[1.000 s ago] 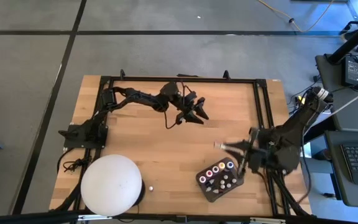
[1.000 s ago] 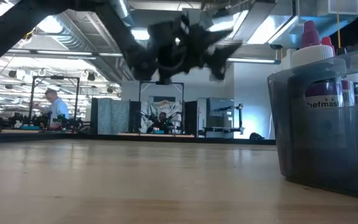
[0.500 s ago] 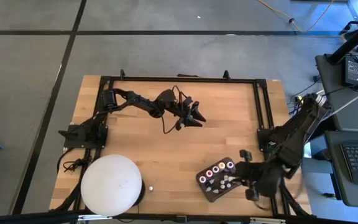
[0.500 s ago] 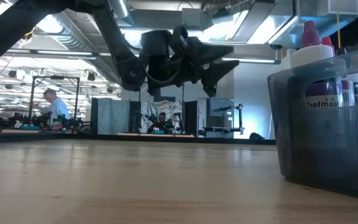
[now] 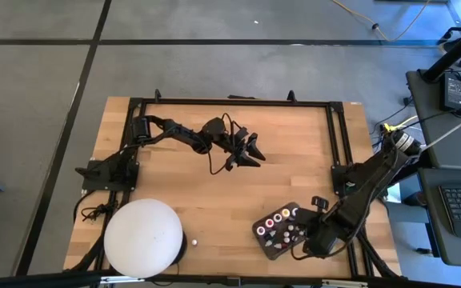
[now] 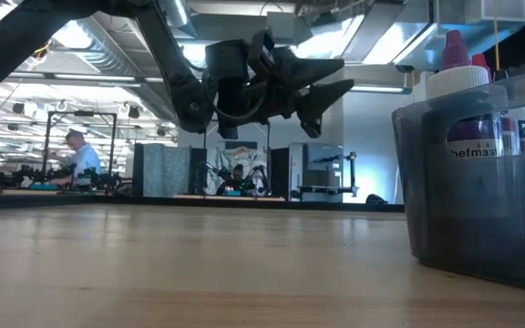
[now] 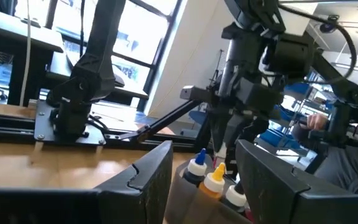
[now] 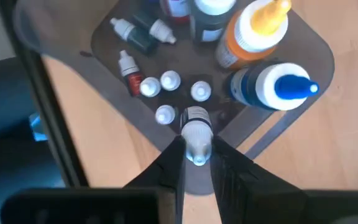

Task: Pick & Place food coloring
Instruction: Put the small red food coloring bottle into the bin

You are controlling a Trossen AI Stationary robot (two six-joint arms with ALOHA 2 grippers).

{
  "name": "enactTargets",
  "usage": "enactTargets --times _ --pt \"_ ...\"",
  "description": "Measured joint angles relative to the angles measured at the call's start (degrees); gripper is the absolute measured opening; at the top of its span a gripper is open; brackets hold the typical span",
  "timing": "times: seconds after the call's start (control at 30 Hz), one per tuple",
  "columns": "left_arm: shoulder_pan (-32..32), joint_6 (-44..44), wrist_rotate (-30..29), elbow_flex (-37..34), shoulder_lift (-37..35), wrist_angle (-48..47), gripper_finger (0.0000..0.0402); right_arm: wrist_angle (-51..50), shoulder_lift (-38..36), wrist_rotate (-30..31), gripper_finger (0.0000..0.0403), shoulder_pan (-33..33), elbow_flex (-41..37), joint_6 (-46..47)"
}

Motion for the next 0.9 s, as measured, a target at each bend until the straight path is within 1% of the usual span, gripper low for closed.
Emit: enactTargets --times 0.13,0.3,0.73,0.9 --pt "0.00 0.00 0.01 0.00 0.00 0.00 0.0175 -0.34 2.10 -0.10 0.0065 -1.14 0.00 -0.30" --pt "0.00 -0.03 0.12 0.00 0.00 0.00 0.0174 -0.86 4.90 -2.90 0.0066 -2.13 0.00 -0.43" --pt "0.00 -0.13 0.12 0.00 0.00 0.00 0.0172 -0.84 11.46 -3.39 0.0066 -2.14 0.00 -0.51" --pt "0.00 -0.31 0.12 0.00 0.00 -0.02 0.0173 -0.73 12.59 -3.45 0.0067 -2.14 0.00 -1.23"
